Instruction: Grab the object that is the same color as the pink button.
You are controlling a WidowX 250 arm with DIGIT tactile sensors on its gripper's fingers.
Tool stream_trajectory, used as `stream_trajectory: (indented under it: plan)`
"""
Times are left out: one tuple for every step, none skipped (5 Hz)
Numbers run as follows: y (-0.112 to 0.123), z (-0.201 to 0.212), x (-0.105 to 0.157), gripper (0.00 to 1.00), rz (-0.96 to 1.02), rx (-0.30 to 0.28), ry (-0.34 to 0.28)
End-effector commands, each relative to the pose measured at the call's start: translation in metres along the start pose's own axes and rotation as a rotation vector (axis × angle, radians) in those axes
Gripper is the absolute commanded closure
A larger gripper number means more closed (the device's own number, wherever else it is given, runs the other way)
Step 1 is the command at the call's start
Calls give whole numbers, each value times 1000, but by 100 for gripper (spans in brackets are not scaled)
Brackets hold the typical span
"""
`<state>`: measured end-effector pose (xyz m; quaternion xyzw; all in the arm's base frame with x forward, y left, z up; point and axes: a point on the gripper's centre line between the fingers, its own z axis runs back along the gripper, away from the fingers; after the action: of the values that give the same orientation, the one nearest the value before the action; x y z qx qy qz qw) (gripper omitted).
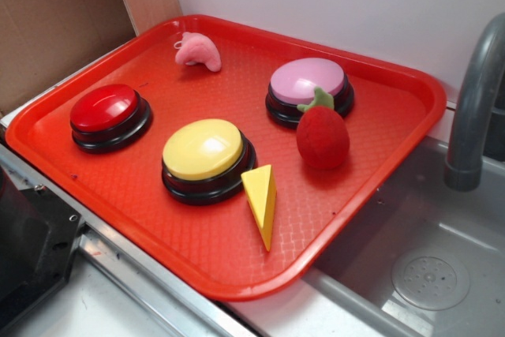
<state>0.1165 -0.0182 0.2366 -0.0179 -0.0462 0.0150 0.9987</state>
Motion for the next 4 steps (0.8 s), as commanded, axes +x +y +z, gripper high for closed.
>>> stream_trajectory:
  plan:
    - [0, 0, 0, 0, 0, 0, 0]
    - [-5, -20, 19, 0, 158, 44, 4]
    - [3, -36, 46, 0, 325, 68, 9]
    - [19, -63, 84, 0, 543, 119, -95]
